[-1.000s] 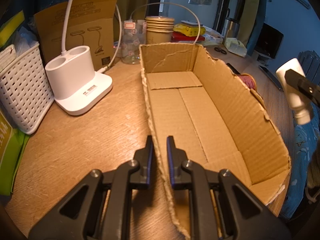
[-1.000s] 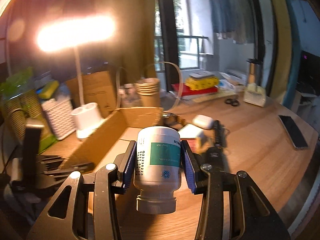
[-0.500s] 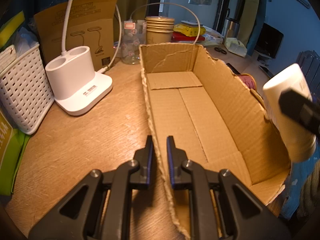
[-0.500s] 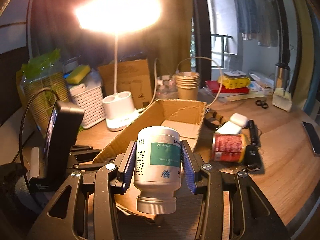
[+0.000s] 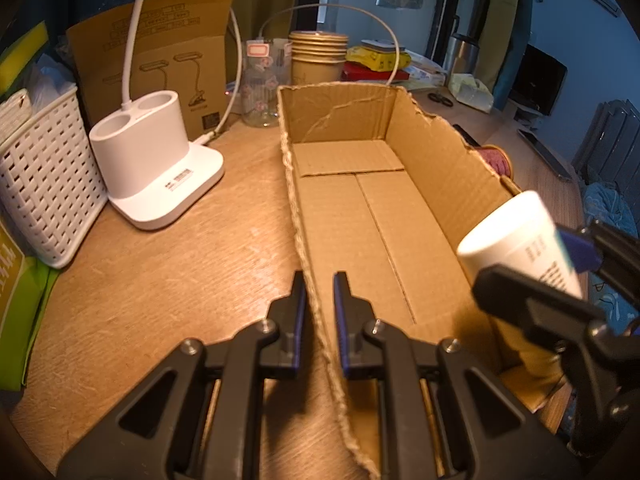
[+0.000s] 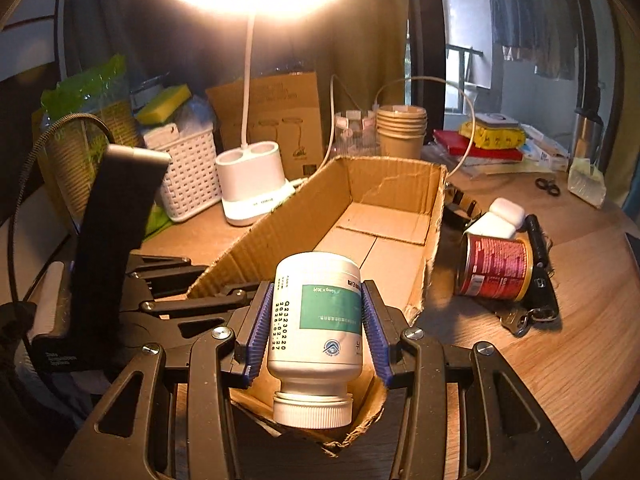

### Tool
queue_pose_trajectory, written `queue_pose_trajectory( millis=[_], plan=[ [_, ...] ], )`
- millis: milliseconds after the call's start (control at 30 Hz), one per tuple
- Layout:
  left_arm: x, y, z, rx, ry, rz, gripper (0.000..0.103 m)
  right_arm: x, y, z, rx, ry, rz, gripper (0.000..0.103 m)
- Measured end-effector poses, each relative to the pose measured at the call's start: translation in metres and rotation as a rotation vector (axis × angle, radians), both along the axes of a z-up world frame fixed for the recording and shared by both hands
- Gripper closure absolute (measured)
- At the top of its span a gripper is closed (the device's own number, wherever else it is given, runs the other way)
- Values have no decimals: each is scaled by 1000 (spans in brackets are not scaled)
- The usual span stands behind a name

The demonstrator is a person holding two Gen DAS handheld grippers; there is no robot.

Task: Organize rigid objects
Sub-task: 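Carry the pill bottle with the right gripper into the cardboard box and release, then move the right gripper to the red-labelled tin can and grasp it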

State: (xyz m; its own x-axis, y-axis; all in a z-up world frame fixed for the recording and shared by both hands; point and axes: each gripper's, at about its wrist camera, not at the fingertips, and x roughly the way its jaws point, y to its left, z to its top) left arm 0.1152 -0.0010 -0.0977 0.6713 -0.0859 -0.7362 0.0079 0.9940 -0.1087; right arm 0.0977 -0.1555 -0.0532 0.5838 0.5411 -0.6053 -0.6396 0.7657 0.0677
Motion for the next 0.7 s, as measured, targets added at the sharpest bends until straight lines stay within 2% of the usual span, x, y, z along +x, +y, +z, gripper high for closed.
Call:
queue_pose_trajectory(
  millis=[400,700],
  plan=[
    [0,-2,-1,4,-2,2,90,3,-2,-4,-6,24,3,57],
    [0,-2,-1,3,-3,2,90,-1,-18,13,40,-26,-21,57]
  ],
)
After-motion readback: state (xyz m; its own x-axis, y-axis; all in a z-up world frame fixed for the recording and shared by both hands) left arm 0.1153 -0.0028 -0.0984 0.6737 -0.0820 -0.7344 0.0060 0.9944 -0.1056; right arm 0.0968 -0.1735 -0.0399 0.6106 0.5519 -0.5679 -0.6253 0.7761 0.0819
